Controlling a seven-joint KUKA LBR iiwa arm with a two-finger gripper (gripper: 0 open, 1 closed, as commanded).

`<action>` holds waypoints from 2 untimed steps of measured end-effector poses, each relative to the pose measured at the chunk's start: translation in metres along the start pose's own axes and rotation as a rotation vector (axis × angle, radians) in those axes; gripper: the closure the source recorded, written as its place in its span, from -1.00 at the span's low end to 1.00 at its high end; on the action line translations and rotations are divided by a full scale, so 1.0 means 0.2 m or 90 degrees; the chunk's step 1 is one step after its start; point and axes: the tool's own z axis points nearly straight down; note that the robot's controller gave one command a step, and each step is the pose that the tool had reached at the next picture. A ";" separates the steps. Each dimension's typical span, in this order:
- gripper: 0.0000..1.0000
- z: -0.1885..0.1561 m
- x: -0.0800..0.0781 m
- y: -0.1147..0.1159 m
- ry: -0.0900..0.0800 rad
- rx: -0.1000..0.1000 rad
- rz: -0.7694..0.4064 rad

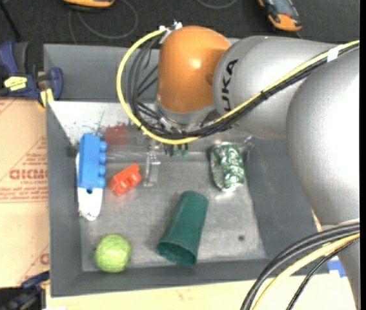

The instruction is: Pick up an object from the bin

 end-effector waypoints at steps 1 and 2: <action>-1.00 -0.02 0.00 0.00 -0.004 0.000 0.001; -1.00 0.08 -0.02 0.01 -0.007 0.002 -0.068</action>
Offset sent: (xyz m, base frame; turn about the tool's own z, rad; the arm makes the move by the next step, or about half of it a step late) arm 0.0009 0.0041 -0.0339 -0.1742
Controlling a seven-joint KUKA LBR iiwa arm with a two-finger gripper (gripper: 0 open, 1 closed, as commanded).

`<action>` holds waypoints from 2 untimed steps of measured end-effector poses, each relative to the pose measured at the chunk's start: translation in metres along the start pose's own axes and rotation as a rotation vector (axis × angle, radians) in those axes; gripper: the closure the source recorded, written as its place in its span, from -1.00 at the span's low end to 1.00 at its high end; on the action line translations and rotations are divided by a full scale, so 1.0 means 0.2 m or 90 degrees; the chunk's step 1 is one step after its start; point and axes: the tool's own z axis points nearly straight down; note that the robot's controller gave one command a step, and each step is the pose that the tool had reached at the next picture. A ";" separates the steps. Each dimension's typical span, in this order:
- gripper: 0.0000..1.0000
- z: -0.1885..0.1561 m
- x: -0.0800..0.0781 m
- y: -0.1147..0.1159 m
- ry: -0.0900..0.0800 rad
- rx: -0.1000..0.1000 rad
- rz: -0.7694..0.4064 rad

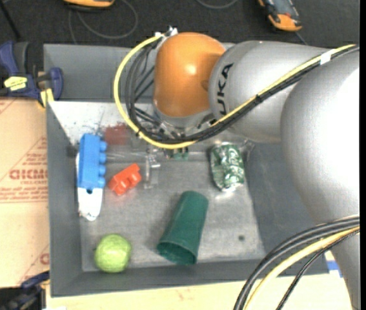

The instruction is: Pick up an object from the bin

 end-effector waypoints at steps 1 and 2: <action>-1.00 0.18 0.04 0.04 0.005 -0.002 -0.023; -1.00 0.24 0.02 0.03 0.003 0.000 -0.040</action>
Offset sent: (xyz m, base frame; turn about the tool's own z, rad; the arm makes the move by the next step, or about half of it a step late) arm -0.0051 0.0066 -0.0516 -0.0713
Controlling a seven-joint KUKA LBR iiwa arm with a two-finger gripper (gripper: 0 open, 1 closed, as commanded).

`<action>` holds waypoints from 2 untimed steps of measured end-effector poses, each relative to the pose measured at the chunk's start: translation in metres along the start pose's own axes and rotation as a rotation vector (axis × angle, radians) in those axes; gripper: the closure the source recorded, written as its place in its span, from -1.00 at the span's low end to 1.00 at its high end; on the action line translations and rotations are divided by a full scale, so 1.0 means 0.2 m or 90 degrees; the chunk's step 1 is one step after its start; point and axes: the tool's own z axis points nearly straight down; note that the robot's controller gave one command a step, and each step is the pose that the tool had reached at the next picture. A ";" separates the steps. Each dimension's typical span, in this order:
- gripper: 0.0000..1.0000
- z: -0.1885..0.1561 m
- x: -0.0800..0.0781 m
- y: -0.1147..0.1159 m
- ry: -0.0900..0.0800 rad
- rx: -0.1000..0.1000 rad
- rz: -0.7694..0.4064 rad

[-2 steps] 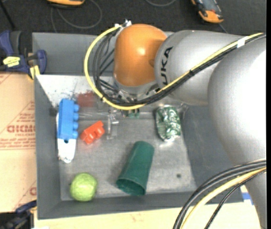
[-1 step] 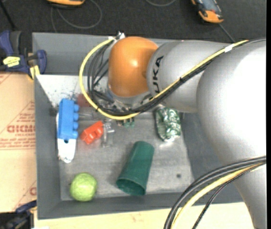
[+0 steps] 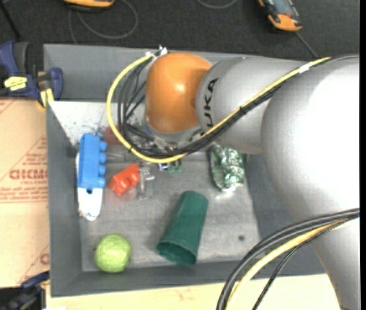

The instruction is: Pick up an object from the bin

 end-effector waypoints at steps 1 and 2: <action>-1.00 0.21 -0.05 0.01 0.001 0.000 -0.068; 1.00 0.19 -0.02 0.02 0.001 -0.002 -0.069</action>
Offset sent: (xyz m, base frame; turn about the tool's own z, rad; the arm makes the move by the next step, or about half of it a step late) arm 0.0027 0.0061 -0.0401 -0.1142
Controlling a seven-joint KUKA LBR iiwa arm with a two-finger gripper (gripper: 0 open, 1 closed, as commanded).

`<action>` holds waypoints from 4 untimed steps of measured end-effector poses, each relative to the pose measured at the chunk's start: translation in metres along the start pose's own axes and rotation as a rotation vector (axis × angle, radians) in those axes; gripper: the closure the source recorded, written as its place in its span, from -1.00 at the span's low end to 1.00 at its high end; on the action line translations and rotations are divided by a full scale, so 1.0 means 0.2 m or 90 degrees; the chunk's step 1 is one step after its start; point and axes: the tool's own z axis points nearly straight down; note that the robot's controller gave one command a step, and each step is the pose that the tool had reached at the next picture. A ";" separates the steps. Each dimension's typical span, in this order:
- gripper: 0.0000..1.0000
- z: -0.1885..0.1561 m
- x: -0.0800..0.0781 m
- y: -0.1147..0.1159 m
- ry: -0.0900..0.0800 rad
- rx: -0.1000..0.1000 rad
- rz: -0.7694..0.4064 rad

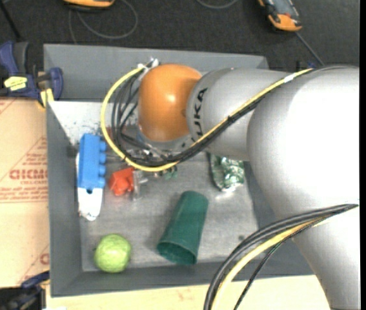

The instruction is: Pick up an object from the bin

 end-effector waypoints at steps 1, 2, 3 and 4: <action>1.00 0.00 0.00 0.00 0.000 0.000 0.000; 1.00 -0.02 0.01 0.00 0.001 0.000 0.000; 1.00 -0.11 0.01 0.00 0.003 -0.001 0.001; 1.00 -0.19 0.00 0.00 -0.004 0.000 0.001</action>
Offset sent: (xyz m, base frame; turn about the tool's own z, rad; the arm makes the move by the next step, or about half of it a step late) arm 0.0000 0.0001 0.0697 0.0000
